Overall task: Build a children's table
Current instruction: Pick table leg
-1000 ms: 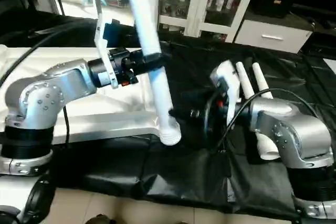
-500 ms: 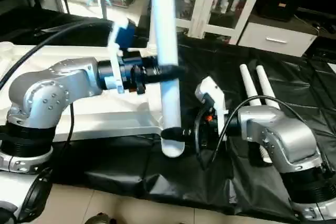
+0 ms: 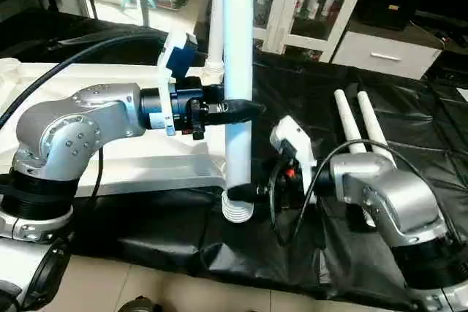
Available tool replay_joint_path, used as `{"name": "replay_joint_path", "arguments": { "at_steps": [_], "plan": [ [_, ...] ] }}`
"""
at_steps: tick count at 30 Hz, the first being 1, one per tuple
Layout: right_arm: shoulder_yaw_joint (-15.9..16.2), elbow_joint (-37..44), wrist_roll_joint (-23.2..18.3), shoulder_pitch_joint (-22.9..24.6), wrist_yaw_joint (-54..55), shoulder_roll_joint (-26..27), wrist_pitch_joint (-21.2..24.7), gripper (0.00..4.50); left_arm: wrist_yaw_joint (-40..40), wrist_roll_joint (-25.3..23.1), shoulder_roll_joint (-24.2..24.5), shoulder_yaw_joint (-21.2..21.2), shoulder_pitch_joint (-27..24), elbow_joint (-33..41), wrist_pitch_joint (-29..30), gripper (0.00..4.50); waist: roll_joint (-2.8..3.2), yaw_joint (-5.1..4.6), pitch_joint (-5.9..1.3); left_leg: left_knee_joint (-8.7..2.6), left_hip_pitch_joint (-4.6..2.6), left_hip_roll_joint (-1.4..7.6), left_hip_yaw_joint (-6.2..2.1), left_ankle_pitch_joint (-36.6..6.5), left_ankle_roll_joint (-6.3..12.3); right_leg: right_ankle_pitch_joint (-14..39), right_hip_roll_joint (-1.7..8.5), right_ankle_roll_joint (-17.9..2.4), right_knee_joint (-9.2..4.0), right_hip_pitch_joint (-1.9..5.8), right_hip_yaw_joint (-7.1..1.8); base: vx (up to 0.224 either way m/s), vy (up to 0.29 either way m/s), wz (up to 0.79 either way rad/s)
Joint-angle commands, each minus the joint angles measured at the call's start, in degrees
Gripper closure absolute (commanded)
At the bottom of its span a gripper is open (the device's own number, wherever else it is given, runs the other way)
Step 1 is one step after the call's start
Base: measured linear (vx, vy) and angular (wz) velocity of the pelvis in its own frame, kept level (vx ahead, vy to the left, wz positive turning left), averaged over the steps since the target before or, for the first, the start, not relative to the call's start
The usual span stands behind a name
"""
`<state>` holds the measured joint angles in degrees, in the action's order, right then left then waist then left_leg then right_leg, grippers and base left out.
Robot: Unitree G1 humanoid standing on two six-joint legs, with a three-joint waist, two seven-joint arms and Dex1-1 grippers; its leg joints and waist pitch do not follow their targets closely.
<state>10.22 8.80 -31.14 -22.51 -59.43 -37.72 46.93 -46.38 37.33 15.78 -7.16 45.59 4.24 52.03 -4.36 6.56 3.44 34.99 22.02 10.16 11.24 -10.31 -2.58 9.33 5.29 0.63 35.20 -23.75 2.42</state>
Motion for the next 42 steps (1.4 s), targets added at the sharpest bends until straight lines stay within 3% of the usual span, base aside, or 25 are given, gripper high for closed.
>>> {"name": "replay_joint_path", "arguments": {
  "at_steps": [1,5,9,16,36,42],
  "plan": [
    [0.41,1.08,0.68,0.18,-0.10,-0.70,-0.57,1.69,-0.58,-0.28,-0.28,-0.78,1.67,1.32,-0.70,2.73,-0.05,0.07,-4.11,-4.06,-1.35,2.64,-1.12,-9.41,-1.56,12.20,2.75,-10.76,-3.55,2.81,-1.83,0.000,0.000,0.00],
    [0.46,1.00,1.03,0.48,0.17,-0.20,-1.06,2.08,-0.43,0.25,-0.99,-1.06,1.77,1.64,-0.53,2.73,-0.13,0.08,-4.14,-4.03,-1.33,2.66,-1.13,-9.38,-1.48,11.89,2.76,-10.88,-3.49,2.85,-1.83,0.000,0.000,0.00],
    [0.35,1.42,0.91,0.75,0.15,0.15,-1.63,2.16,-0.53,0.26,-1.12,-1.39,1.73,1.88,-0.43,2.73,-0.09,0.06,-4.15,-4.04,-1.31,2.66,-1.16,-9.63,-1.52,12.08,2.76,-10.86,-3.53,2.87,-1.82,0.000,0.000,0.00],
    [0.70,1.78,1.14,1.00,0.15,0.26,-2.09,1.53,-1.71,0.21,-0.65,-2.37,1.39,2.67,-0.10,2.73,0.07,0.11,-4.18,-4.04,-1.38,2.67,-1.14,-9.30,-1.40,11.07,2.73,-11.25,-3.41,2.88,-1.82,0.000,0.000,0.00],
    [1.83,2.14,0.94,1.33,-0.90,-0.23,-1.98,1.48,-3.28,-0.01,-0.22,-3.88,1.54,3.60,-0.34,2.73,0.01,0.11,-4.15,-4.03,-1.35,2.66,-1.17,-9.74,-1.57,11.79,2.73,-11.00,-3.46,2.88,-1.82,0.000,0.000,0.00],
    [1.79,1.95,1.01,1.67,-0.78,0.11,-2.18,2.10,-3.52,-0.20,-0.30,-3.86,1.78,2.99,-0.77,2.73,0.07,0.09,-4.17,-4.03,-1.35,2.68,-1.20,-9.92,-1.65,11.86,2.73,-10.95,-3.45,2.90,-1.82,0.000,0.000,0.00]
  ]
}}
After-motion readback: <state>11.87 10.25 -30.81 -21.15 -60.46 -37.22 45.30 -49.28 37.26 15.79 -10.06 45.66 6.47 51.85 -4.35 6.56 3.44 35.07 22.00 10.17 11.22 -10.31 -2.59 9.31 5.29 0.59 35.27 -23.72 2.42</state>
